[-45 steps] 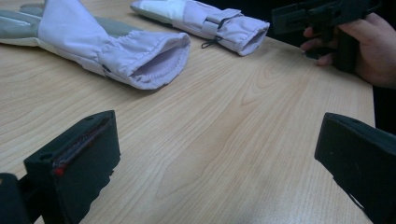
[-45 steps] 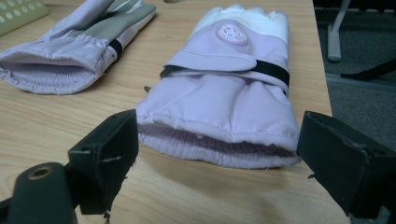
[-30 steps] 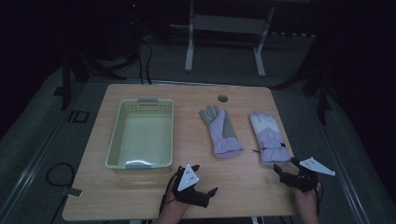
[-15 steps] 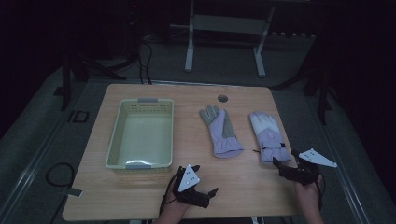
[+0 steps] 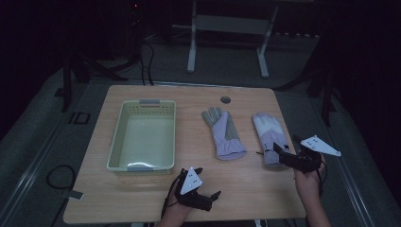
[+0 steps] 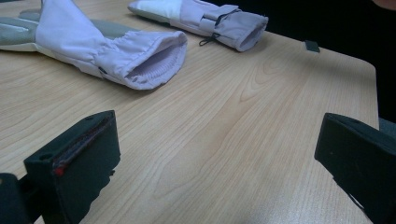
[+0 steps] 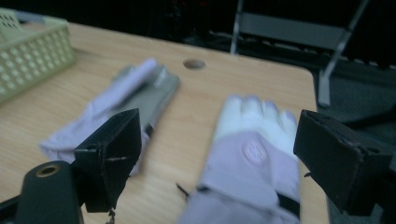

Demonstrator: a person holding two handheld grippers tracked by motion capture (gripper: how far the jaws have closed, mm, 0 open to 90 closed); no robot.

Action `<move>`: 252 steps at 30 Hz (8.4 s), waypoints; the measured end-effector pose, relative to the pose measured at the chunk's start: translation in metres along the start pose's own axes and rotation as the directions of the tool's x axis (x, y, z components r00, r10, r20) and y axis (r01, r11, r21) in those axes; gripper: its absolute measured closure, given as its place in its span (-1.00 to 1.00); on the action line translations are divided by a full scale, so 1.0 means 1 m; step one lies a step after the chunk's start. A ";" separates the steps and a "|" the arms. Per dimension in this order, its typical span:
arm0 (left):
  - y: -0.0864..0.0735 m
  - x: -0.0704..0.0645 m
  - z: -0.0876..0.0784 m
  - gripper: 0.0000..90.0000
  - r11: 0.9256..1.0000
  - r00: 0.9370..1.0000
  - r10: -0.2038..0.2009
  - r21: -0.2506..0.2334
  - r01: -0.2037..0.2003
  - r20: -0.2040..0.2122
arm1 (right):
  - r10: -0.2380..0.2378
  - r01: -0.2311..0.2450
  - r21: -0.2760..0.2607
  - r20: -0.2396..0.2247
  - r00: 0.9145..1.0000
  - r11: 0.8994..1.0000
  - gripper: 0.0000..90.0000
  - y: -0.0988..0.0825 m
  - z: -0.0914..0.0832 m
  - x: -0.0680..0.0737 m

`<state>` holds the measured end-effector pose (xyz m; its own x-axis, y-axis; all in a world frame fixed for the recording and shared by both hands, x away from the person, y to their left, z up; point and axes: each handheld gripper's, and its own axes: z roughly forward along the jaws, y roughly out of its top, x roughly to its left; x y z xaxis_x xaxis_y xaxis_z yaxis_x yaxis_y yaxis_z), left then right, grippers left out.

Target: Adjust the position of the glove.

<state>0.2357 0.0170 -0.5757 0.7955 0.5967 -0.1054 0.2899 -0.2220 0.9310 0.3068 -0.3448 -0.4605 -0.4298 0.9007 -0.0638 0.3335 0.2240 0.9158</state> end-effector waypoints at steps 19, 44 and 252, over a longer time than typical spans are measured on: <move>0.000 0.000 0.000 -0.99 1.000 1.000 -0.001 0.002 0.001 0.014 | 0.038 -0.025 0.082 -0.156 0.987 0.996 -0.59 0.043 0.071 0.027; 0.000 0.000 0.000 -0.99 1.000 1.000 -0.001 0.003 0.001 0.029 | 0.029 0.029 0.231 -0.241 0.970 0.973 -0.27 0.035 0.152 0.056; 0.000 0.000 0.000 -0.99 1.000 1.000 -0.002 0.002 0.002 0.031 | 0.153 -0.149 0.402 0.023 0.988 0.904 0.65 -0.033 0.095 0.011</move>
<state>0.2357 0.0168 -0.5757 0.8109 0.5730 -0.1183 0.2926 -0.2220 0.9301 0.3706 -0.3066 -0.5293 -0.3541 0.9327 0.0680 0.7025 0.2173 0.6777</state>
